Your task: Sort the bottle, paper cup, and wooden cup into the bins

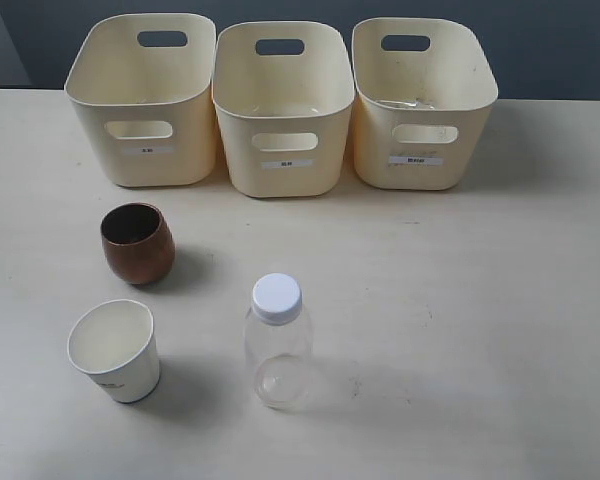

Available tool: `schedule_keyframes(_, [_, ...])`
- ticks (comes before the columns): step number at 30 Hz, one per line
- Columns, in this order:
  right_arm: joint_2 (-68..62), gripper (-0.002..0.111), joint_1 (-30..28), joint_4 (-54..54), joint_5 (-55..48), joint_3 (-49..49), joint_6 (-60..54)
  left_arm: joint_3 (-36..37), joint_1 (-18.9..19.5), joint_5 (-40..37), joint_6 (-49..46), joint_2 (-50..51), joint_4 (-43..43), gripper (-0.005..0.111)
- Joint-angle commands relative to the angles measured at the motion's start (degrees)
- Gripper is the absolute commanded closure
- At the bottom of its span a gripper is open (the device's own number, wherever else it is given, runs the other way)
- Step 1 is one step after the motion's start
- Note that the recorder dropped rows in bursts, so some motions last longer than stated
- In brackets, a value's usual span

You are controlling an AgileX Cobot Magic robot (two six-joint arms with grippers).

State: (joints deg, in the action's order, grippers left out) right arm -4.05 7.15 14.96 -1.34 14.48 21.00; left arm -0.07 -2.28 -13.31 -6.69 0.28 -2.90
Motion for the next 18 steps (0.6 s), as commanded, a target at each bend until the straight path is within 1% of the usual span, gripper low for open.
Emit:
schedule_keyframes(1, [-9.8,0.076,8.4,-1.9,4.4,2.6,-0.5,0.1,-0.2,0.0,0.1,-0.3,-0.2,0.107])
schedule_keyframes(2, [-11.8,0.076,9.9,-3.0,4.9,2.9,-0.5,0.1,-0.2,0.0,0.1,-0.3,-0.2,0.107])
schedule_keyframes(3, [-17.2,0.076,13.9,-6.8,6.2,3.8,-0.5,0.1,-0.2,0.0,0.1,-0.3,-0.2,0.107])
schedule_keyframes(4, [-19.5,0.076,15.8,-8.6,7.1,4.1,-0.5,0.1,-0.2,0.0,0.1,-0.3,-0.2,0.107])
schedule_keyframes(6, [-30.5,0.076,24.8,-18.1,15.3,4.2,-0.5,0.1,-0.2,0.0,0.1,-0.3,-0.2,0.107])
schedule_keyframes(8, [-39.7,0.076,31.9,-27.6,24.5,4.2,-0.5,0.1,-0.2,0.0,0.1,-0.3,-0.2,0.107])
schedule_keyframes(10, [-48.8,0.076,35.5,-33.2,33.6,4.2,-2.4,0.1,-0.2,0.0,0.1,-0.3,-0.2,0.107])
schedule_keyframes(13, [-58.6,0.075,36.2,-29.9,39.4,4.2,-5.8,0.1,-0.2,0.0,0.1,-0.3,-0.2,0.107])
schedule_keyframes(14, [-61.4,0.071,36.2,-28.7,40.2,4.2,-7.3,0.1,-0.2,0.0,0.1,-0.3,-0.2,0.107])
schedule_keyframes(15, [-62.9,0.067,36.2,-28.4,40.7,4.2,-7.7,0.1,-0.2,0.0,0.1,-0.3,-0.2,0.107])
schedule_keyframes(18, [-65.8,0.041,36.2,-28.5,43.1,4.2,-7.7,0.1,-0.2,0.0,0.1,-0.3,-0.2,0.107])
